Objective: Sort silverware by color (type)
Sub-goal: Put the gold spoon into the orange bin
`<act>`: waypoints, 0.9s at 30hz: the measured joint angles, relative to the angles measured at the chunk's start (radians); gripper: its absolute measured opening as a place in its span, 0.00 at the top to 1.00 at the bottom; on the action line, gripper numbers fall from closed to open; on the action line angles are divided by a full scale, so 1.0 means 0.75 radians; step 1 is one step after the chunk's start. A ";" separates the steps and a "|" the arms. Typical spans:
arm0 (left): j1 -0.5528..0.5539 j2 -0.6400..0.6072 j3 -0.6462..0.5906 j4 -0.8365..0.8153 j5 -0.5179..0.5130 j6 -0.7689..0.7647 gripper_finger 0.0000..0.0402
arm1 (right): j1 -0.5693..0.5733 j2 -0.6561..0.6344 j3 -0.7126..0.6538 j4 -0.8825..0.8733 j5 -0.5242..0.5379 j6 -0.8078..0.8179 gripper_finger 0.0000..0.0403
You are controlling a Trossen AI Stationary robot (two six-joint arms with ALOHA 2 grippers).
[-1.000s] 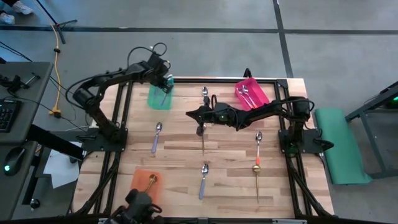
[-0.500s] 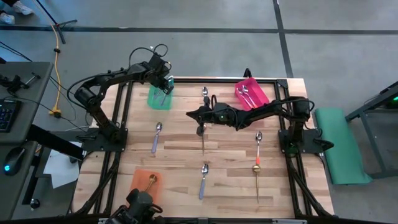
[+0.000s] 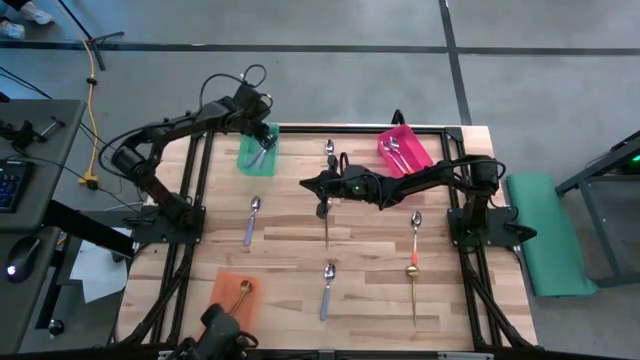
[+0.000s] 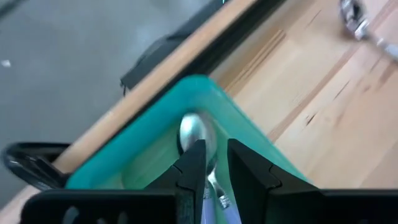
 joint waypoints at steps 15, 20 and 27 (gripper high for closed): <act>-0.236 -0.677 -0.486 0.501 -0.049 -0.046 0.91 | 0.000 -0.001 0.000 -0.014 0.001 0.010 1.00; -0.409 -0.928 -0.733 0.686 -0.048 -0.067 0.95 | 0.000 -0.001 0.000 -0.024 0.001 0.010 1.00; -0.613 -1.159 -1.025 0.920 -0.051 -0.130 0.99 | 0.010 -0.001 0.000 -0.066 0.072 0.004 1.00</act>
